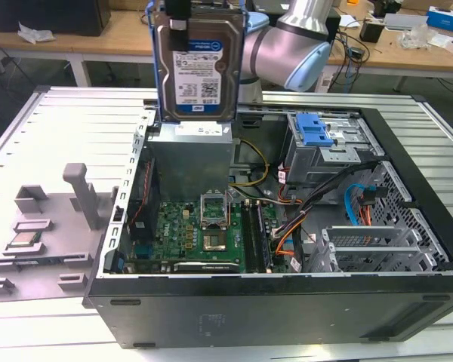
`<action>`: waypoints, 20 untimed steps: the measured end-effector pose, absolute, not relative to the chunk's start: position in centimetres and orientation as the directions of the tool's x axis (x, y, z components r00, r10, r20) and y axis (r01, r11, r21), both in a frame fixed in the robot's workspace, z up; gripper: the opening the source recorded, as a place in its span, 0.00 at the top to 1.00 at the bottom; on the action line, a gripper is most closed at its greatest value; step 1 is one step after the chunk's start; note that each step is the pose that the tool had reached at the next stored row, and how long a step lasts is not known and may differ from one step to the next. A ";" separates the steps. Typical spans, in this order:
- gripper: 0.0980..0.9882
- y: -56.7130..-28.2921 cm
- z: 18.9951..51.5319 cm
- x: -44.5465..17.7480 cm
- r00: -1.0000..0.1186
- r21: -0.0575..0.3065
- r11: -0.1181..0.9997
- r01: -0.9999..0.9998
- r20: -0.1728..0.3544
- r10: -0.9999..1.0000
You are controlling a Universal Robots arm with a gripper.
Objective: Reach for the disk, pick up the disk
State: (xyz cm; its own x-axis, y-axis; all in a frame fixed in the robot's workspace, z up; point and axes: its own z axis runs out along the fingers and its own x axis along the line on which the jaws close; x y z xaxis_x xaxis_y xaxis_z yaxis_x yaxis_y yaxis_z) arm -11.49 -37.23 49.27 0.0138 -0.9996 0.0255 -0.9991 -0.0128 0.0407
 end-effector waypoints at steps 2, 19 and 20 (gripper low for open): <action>0.70 -37.2 49.3 -10.8 0.014 0.041 -0.013 -0.999 0.026 -1.000; 0.70 -37.2 49.3 -4.4 0.014 0.041 -0.013 -0.999 0.026 -1.000; 0.70 -37.2 49.3 -4.0 0.014 0.041 -0.013 -0.999 0.026 -1.000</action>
